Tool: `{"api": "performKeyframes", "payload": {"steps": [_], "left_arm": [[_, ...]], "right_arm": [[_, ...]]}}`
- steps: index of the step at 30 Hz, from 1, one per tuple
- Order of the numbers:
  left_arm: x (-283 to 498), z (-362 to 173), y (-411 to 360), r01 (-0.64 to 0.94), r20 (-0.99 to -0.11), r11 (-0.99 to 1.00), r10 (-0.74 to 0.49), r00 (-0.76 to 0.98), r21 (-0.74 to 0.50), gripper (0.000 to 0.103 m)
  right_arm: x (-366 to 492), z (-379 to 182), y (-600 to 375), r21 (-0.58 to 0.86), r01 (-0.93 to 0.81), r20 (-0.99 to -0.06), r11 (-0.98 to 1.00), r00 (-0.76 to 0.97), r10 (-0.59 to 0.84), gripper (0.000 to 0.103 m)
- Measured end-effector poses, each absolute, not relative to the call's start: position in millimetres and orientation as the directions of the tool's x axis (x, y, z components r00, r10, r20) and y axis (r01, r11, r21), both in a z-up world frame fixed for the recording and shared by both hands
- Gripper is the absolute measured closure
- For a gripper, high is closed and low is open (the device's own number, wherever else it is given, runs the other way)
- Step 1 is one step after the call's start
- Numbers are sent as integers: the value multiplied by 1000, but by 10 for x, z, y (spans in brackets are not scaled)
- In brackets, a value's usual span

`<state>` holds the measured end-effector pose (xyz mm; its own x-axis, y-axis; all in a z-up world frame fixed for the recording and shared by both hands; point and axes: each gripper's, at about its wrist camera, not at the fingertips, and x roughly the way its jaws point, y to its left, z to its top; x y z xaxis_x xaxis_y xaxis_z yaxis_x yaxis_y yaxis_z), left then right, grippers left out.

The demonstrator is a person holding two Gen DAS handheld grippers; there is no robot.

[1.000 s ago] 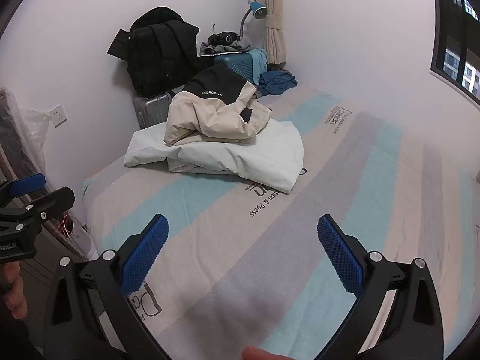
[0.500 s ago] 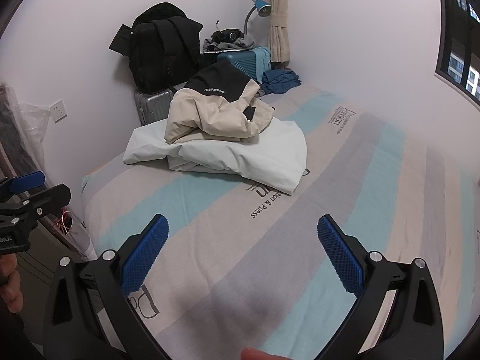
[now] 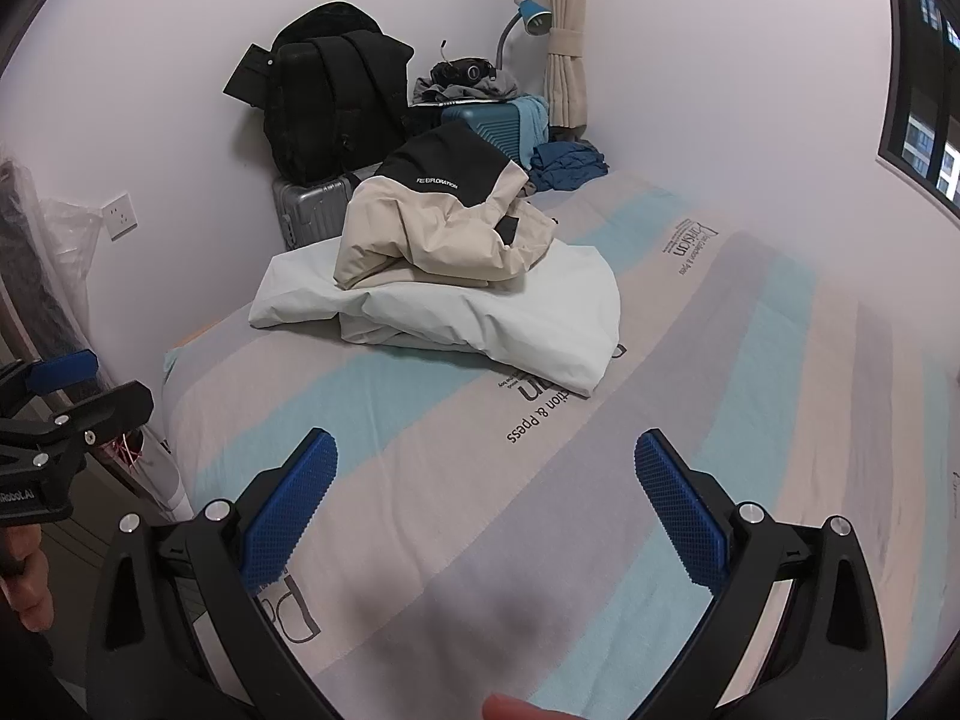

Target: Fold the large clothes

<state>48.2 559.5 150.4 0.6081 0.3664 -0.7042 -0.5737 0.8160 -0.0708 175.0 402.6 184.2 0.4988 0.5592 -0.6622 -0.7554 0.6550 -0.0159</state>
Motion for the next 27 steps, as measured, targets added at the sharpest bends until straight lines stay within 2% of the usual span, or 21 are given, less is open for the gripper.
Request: {"api": "performKeyframes", "payload": {"steps": [7, 10, 14, 18, 24, 27], "left_arm": [[482, 1531, 5570, -565, -697, 822, 364, 617, -72, 6], [460, 1519, 5604, -543, -696, 827, 304, 651, -147, 6], [461, 1507, 5552, -543, -689, 833, 330, 645, -109, 6], [421, 1489, 5546, -529, -676, 836, 308, 670, -143, 6], [419, 1467, 5614, -577, -713, 810, 345, 611, -103, 6], [375, 1481, 5631, -583, -701, 806, 357, 617, -102, 6]], "right_arm": [[1748, 1838, 4056, -16, -757, -664, 653, 496, 560, 7], [1743, 1835, 4075, -18, -758, -661, 653, 499, 560, 7], [1743, 1818, 4080, -18, -758, -662, 653, 498, 560, 7], [1730, 1818, 4072, -17, -759, -662, 651, 496, 561, 7], [1713, 1815, 4058, -19, -761, -663, 649, 495, 561, 7], [1703, 1811, 4054, -18, -759, -661, 650, 497, 562, 7]]}}
